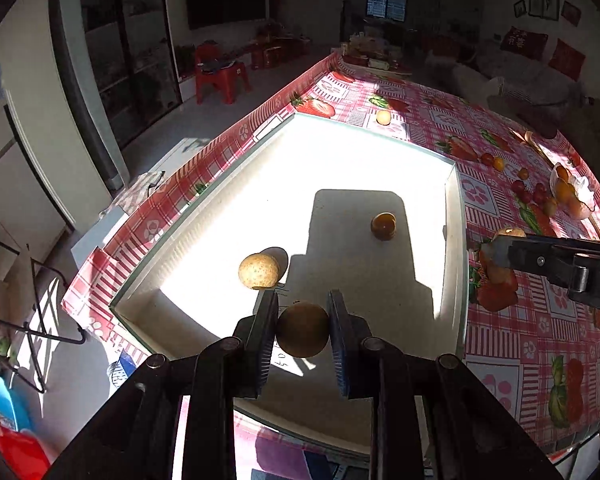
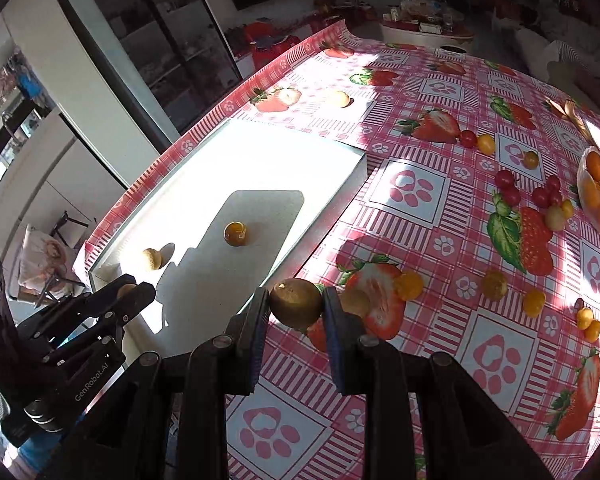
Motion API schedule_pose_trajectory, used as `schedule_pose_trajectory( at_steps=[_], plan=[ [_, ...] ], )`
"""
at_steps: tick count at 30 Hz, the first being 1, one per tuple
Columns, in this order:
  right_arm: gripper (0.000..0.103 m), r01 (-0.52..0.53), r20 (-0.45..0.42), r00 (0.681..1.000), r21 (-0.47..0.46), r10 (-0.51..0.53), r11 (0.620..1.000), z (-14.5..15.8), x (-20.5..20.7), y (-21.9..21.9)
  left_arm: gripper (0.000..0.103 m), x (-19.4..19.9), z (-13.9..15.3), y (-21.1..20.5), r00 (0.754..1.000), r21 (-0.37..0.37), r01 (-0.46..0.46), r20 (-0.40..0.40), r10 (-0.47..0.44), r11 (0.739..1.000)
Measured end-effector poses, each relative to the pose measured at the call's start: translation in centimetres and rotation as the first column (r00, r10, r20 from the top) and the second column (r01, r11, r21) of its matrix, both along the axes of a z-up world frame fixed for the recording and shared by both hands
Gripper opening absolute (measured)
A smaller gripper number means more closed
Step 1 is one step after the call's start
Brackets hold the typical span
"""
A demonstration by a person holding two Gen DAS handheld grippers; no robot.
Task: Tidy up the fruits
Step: 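Carry both brown fruits into the white tray and open both grippers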
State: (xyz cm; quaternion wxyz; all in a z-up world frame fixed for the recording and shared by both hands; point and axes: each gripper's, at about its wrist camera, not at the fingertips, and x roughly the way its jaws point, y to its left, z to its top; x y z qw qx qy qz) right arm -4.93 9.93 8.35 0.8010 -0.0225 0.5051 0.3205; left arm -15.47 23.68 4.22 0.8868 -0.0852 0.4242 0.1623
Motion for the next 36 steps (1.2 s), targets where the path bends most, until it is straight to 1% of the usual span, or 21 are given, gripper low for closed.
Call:
schedule_pose_trajectory(
  at_steps=[5, 9, 14, 20, 23, 24, 25, 26, 27, 28, 30, 32, 34, 35, 36],
  plan=[
    [0.029, -0.075, -0.014, 0.997, -0.019, 0.075, 0.997, -0.5, -0.1, 4.3, 0.027, 0.0, -1.0, 1.5, 0.999, 0.000, -0.029, -0.021, 0.029, 1.000],
    [0.029, -0.109, -0.039, 0.994, -0.042, 0.107, 0.993, -1.5, 0.3, 6.5, 0.027, 0.6, -1.5, 2.1, 0.999, 0.002, -0.035, -0.034, 0.035, 0.999],
    [0.029, -0.137, -0.053, 0.990, -0.092, 0.133, 0.986, -2.8, 0.7, 8.2, 0.027, 1.2, -2.1, 2.4, 0.998, 0.004, -0.032, -0.054, 0.032, 0.999],
    [0.029, -0.154, -0.084, 0.986, -0.151, 0.142, 0.976, -4.5, 1.1, 9.3, 0.027, 1.5, -2.5, 2.5, 0.998, 0.001, -0.022, -0.066, 0.023, 1.000],
    [0.030, -0.156, -0.077, 0.986, -0.159, 0.145, 0.975, -4.5, 1.1, 9.5, 0.027, 1.6, -2.6, 2.3, 0.998, 0.014, -0.016, -0.068, 0.016, 1.000],
    [0.032, -0.157, -0.078, 0.986, -0.158, 0.147, 0.975, -4.5, 1.1, 9.5, 0.032, 1.6, -2.6, 2.2, 0.997, 0.017, -0.013, -0.070, 0.014, 1.000],
    [0.034, -0.158, -0.080, 0.986, -0.155, 0.147, 0.975, -4.5, 1.1, 9.6, 0.058, 1.6, -2.6, 2.2, 0.997, 0.019, -0.016, -0.071, 0.017, 1.000],
    [0.036, -0.157, -0.081, 0.986, -0.155, 0.146, 0.975, -4.4, 1.0, 9.6, 0.074, 1.6, -2.6, 2.2, 0.997, 0.021, -0.028, -0.066, 0.029, 0.999],
    [0.041, -0.154, -0.079, 0.987, -0.158, 0.143, 0.975, -4.4, 1.1, 9.6, 0.085, 1.3, -2.3, 2.2, 0.998, 0.029, -0.035, -0.042, 0.037, 0.999],
    [0.046, -0.151, -0.078, 0.987, -0.160, 0.140, 0.976, -4.4, 1.1, 9.6, 0.085, 1.0, -2.1, 2.1, 0.999, 0.034, -0.041, -0.025, 0.042, 0.999],
    [0.049, -0.148, -0.078, 0.987, -0.153, 0.137, 0.977, -4.2, 1.1, 9.6, 0.085, 1.0, -2.1, 2.3, 0.999, 0.020, -0.035, -0.032, 0.036, 0.999],
    [0.053, -0.136, -0.071, 0.989, -0.145, 0.127, 0.980, -3.8, 1.3, 9.3, 0.085, 0.9, -2.1, 2.3, 0.998, 0.026, -0.044, -0.041, 0.045, 0.999],
    [0.063, -0.117, -0.061, 0.992, -0.125, 0.111, 0.985, -3.1, 1.5, 8.9, 0.085, 0.7, -2.1, 2.4, 0.998, 0.026, -0.052, -0.043, 0.053, 0.998],
    [0.066, -0.108, -0.054, 0.993, -0.109, 0.102, 0.988, -2.6, 1.6, 8.6, 0.085, 0.7, -2.0, 2.4, 0.998, 0.021, -0.055, -0.043, 0.056, 0.998],
    [0.074, -0.098, -0.046, 0.995, -0.097, 0.094, 0.990, -2.2, 1.6, 8.3, 0.085, 0.6, -1.9, 2.4, 0.998, 0.017, -0.056, -0.041, 0.057, 0.998]
  ],
)
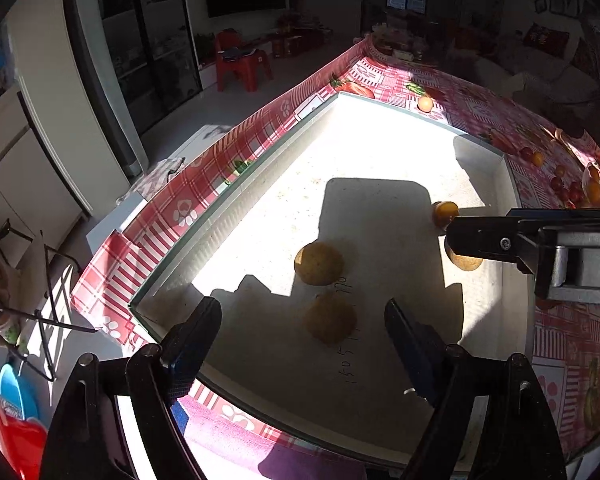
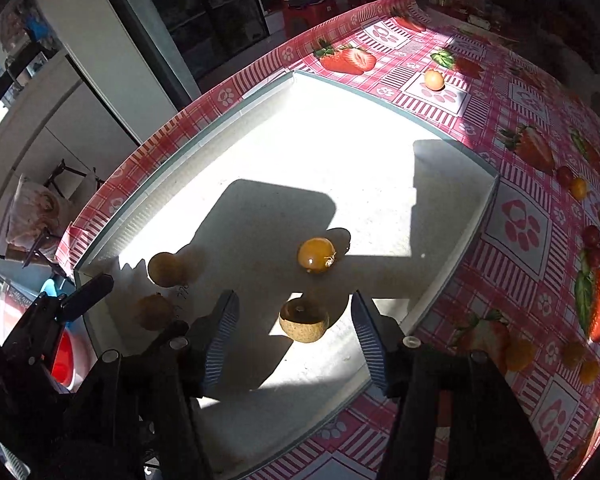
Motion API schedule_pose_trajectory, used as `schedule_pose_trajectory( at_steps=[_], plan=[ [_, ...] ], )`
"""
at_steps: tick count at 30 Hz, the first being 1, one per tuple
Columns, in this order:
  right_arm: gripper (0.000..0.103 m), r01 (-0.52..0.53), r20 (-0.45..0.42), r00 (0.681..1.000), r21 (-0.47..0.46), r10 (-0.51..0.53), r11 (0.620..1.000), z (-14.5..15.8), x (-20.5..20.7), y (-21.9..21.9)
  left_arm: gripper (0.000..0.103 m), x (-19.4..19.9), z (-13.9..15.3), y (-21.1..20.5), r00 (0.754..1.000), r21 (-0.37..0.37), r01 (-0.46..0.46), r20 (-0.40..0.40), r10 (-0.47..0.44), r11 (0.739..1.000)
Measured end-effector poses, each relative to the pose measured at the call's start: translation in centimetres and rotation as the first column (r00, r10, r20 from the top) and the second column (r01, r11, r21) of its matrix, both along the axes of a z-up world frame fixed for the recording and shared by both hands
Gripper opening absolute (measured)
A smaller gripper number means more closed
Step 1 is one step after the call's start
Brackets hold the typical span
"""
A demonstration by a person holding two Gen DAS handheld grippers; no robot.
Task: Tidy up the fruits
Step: 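Carry both brown fruits into the white tray and open both grippers, then move both grippers back toward the small tomatoes on the tablecloth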
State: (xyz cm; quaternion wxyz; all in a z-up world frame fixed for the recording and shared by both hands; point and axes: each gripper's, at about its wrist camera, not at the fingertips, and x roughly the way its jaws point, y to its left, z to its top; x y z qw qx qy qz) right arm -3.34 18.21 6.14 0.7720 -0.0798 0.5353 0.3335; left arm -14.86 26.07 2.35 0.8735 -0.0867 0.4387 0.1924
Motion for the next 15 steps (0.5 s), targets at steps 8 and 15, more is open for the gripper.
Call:
schedule_pose_trajectory(
  at_steps=[8, 15],
  plan=[
    [0.083, 0.082, 0.024, 0.996, 0.042, -0.083, 0.996, 1.5, -0.2, -3.8, 0.085, -0.1, 1.7, -1.8, 0.999, 0.034, 0.031, 0.023, -0.032, 0.999],
    [0.083, 0.189, 0.016, 0.982, 0.041, -0.190, 0.981, 1.1, -0.3, -9.9, 0.085, 0.5, 3.0, -4.8, 0.995, 0.046, 0.088, 0.034, -0.090, 0.995]
  ],
)
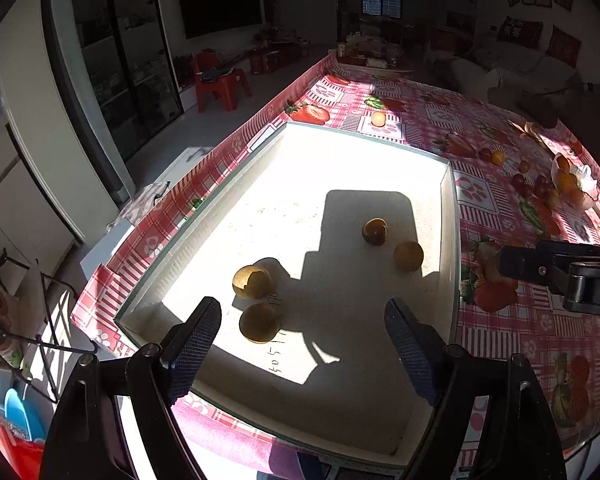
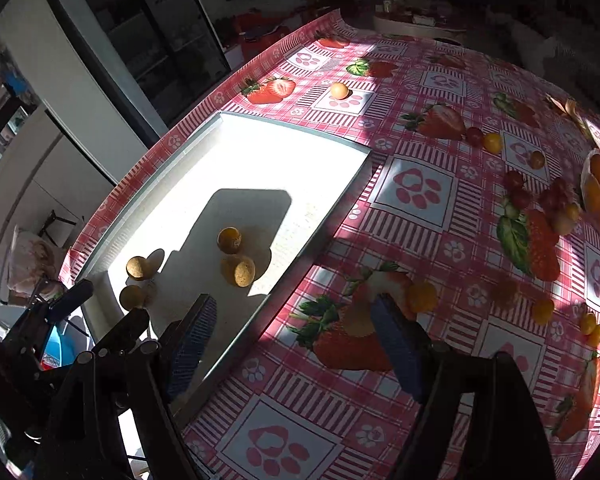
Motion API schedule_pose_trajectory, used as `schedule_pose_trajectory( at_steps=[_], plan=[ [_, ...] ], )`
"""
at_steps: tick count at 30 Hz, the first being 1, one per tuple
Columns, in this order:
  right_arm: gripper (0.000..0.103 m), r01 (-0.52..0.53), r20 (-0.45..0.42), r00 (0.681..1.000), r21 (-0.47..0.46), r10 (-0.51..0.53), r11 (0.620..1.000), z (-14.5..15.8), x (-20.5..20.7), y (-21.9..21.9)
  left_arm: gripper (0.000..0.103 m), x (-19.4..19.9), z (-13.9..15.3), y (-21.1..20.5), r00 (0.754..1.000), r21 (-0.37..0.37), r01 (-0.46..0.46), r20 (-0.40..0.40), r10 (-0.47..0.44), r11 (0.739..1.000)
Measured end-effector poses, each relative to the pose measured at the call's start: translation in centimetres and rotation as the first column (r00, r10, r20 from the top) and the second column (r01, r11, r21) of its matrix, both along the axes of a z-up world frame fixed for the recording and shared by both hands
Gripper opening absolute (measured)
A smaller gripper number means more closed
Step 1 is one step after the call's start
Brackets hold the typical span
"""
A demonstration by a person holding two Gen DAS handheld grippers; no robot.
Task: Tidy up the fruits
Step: 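Move both grippers back toward the small tomatoes on the tablecloth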
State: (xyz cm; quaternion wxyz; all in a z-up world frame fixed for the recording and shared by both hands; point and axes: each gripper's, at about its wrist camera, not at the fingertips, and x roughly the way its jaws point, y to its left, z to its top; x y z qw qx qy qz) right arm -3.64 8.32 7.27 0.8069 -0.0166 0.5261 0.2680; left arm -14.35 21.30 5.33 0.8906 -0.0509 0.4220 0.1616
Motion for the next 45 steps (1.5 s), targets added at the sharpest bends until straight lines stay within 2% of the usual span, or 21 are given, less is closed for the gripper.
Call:
schedule_pose_trajectory(
  at_steps=[7, 12, 19, 25, 29, 33, 42, 45],
  plan=[
    [0.083, 0.110, -0.009, 0.994, -0.044, -0.110, 0.993, -1.5, -0.6, -6.9, 0.085, 1.1, 1.5, -4.0, 0.996, 0.009, 0.089, 0.016, -0.089, 0.996],
    [0.083, 0.204, -0.013, 0.979, -0.073, -0.206, 0.976, -2.7, -0.9, -12.3, 0.085, 2.8, 1.8, -7.2, 0.987, 0.015, 0.160, 0.009, -0.160, 0.987],
    [0.083, 0.364, 0.016, 0.931, -0.076, -0.364, 0.928, -3.0, -0.5, -19.3, 0.085, 6.3, 1.0, -12.3, 0.965, 0.011, 0.262, -0.009, -0.262, 0.965],
    [0.083, 0.436, 0.024, 0.900, -0.080, -0.435, 0.897, -3.6, -0.1, -23.3, 0.085, 8.8, -0.2, -16.0, 0.942, 0.016, 0.335, -0.030, -0.335, 0.942],
    [0.082, 0.445, 0.040, 0.896, -0.081, -0.443, 0.892, -3.9, 0.2, -24.6, 0.085, 10.5, -0.9, -17.7, 0.930, 0.047, 0.367, -0.048, -0.365, 0.929],
    [0.074, 0.437, 0.071, 0.899, -0.088, -0.432, 0.895, -4.0, 0.6, -24.7, 0.085, 12.5, -1.9, -18.8, 0.919, 0.039, 0.391, -0.061, -0.389, 0.920],
    [0.065, 0.403, 0.138, 0.913, -0.140, -0.385, 0.905, -4.3, 2.7, -23.3, 0.084, 15.2, -3.9, -20.6, 0.902, 0.026, 0.425, -0.093, -0.421, 0.905],
    [0.062, 0.394, 0.157, 0.915, -0.155, -0.371, 0.906, -4.4, 3.3, -23.0, 0.073, 15.8, -4.3, -21.1, 0.895, 0.021, 0.439, -0.095, -0.435, 0.898]
  ],
)
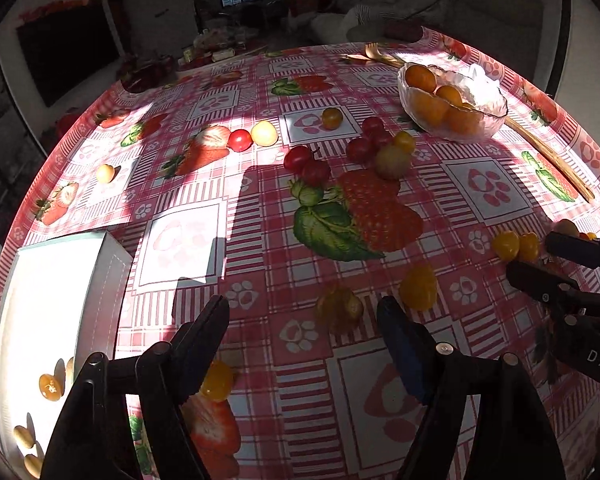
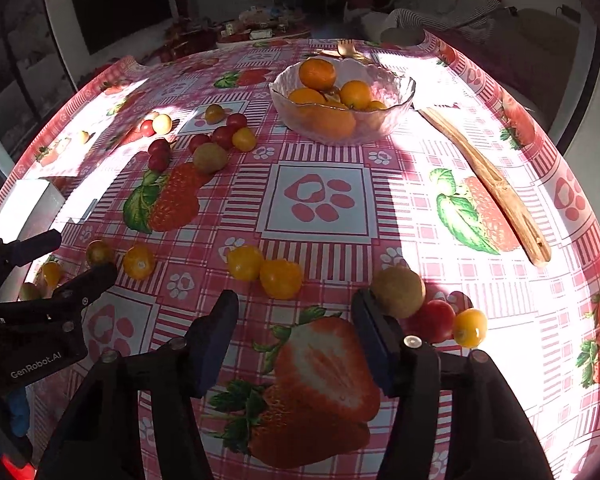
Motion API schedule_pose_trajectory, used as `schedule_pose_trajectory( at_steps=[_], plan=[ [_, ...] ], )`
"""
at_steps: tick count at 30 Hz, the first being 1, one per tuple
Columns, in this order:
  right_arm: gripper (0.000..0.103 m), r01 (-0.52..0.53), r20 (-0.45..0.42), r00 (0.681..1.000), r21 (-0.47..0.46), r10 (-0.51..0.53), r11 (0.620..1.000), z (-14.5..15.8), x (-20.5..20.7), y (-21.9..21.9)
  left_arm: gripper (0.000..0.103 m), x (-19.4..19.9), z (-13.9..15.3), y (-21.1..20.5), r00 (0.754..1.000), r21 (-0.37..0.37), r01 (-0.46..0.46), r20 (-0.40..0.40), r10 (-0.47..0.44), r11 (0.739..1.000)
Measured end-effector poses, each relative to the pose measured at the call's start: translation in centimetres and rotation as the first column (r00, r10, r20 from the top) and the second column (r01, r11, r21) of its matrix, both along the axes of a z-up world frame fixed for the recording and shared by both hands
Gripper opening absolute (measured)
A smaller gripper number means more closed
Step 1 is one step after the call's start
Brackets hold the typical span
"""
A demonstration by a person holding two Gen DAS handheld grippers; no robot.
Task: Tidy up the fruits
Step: 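Move both grippers back toward the small tomatoes on the tablecloth, then grasp a small yellow tomato with each gripper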
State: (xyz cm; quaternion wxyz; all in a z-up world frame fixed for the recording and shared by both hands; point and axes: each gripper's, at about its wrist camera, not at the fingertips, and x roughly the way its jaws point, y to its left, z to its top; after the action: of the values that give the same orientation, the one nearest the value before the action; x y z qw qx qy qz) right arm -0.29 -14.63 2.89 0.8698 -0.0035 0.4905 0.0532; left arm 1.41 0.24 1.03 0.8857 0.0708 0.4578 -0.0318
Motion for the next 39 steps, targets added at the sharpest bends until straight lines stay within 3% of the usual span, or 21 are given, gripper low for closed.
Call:
schedule_pose_trajectory(
  at_steps=[3, 8, 9, 12, 20, 39],
  plan=[
    [0.058, -0.007, 0.007, 1.000, -0.012, 0.007, 1.000, 0.0, 0.5, 0.2, 0.072, 0.4, 0.0, -0.1, 1.000, -0.009, 0.005, 0.003, -0.005, 1.000],
    [0.031, -0.042, 0.013, 0.999, -0.013, 0.042, 0.999, 0.1, 0.9, 0.8, 0.043, 0.4, 0.1, -0.3, 0.999, -0.078, 0.039, -0.011, -0.040, 0.996],
    [0.026, -0.047, 0.012, 0.999, -0.007, 0.047, 0.999, 0.1, 0.9, 0.8, 0.029, 0.3, 0.1, -0.5, 0.998, -0.096, 0.056, -0.010, -0.057, 0.994],
    [0.024, -0.061, 0.001, 0.998, 0.045, 0.061, 0.997, 0.1, 0.8, 0.8, 0.023, -0.2, 0.1, -0.8, 0.998, -0.090, 0.063, -0.003, -0.064, 0.994],
    [0.024, -0.046, -0.051, 0.997, 0.183, 0.057, 0.982, 0.2, -1.0, 0.8, 0.022, -3.7, 0.2, 0.6, 0.999, -0.145, 0.027, -0.017, -0.029, 0.989],
    [0.024, -0.094, -0.106, 0.987, 0.211, 0.119, 0.973, 0.8, -5.6, 3.6, 0.022, -11.7, 1.7, 4.7, 0.995, -0.234, -0.095, -0.022, 0.093, 0.968]
  ],
)
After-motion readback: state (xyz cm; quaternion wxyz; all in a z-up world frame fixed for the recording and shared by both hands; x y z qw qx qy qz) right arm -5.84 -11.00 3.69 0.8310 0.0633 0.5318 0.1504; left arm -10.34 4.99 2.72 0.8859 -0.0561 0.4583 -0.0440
